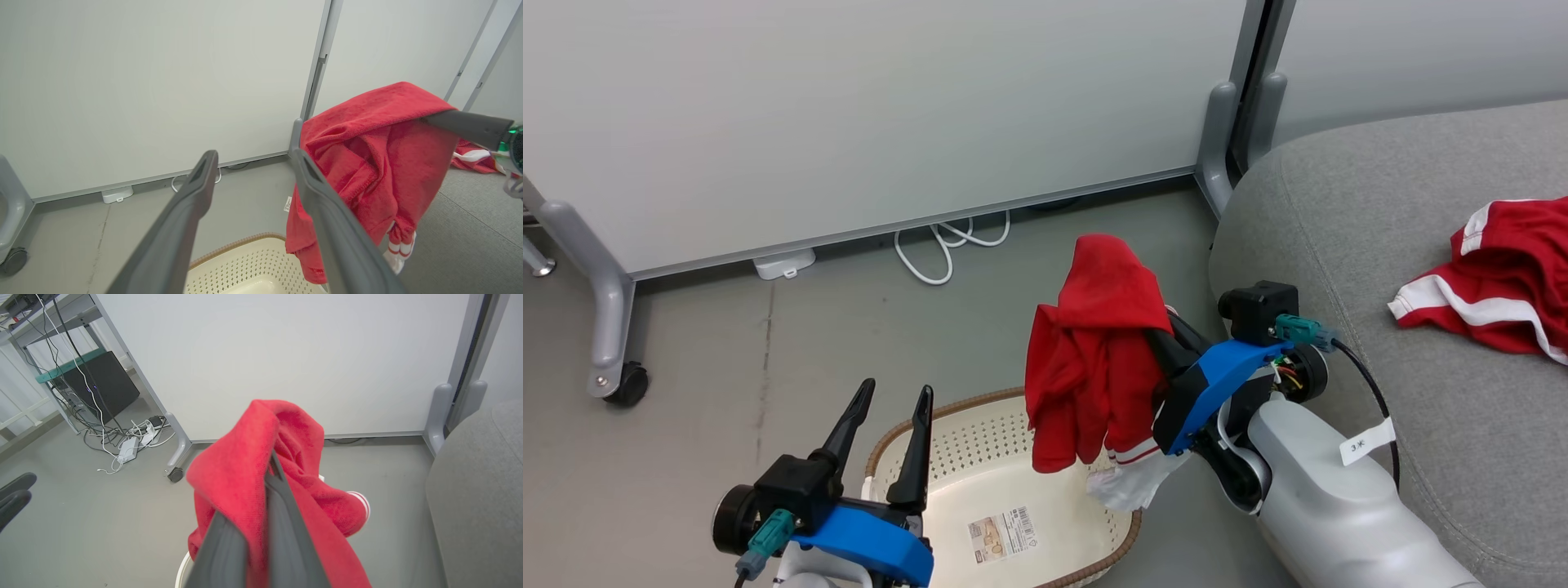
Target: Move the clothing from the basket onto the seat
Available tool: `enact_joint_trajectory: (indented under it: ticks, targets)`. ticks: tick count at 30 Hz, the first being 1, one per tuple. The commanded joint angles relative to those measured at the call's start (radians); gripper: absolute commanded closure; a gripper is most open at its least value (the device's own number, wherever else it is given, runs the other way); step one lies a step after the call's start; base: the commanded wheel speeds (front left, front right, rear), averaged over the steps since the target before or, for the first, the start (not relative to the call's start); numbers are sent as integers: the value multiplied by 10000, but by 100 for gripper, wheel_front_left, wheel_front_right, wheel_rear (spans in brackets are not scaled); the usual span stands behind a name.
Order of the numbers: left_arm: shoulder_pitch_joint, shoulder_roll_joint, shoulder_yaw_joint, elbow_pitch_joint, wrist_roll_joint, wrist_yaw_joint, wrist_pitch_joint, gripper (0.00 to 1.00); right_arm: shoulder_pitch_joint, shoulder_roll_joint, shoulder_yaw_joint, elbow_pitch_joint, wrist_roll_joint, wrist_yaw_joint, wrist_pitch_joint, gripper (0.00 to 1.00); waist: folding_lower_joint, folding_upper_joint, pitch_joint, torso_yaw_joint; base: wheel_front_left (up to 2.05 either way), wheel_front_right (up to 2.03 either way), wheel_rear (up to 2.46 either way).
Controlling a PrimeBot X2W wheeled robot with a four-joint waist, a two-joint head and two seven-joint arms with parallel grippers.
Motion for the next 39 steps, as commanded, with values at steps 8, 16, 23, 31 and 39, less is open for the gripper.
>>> enact_joint_trajectory:
  ticks: [8,16,23,31,39]
  targets:
    - [137,-167,326,-109,212,-61,-30,0,152,-28,-426,-338,-308,3,-62,100,0,0,64,-633,0,0,0]
    - [134,-55,255,-259,125,-68,-30,0,265,-69,-750,-689,-581,1,-63,100,0,0,112,-1893,0,0,0]
    - [233,23,222,-337,87,-70,-30,0,470,-113,-973,-933,-612,1,-62,100,0,0,114,-3112,0,0,0]
    - [160,16,263,-311,137,-69,-30,0,708,-238,-1150,-905,-1075,1,-62,100,0,0,203,-4309,0,0,0]
    - [-8,123,97,-263,127,-70,-30,0,890,-210,-1539,-1030,-1203,3,-62,100,0,0,391,-4677,0,0,0]
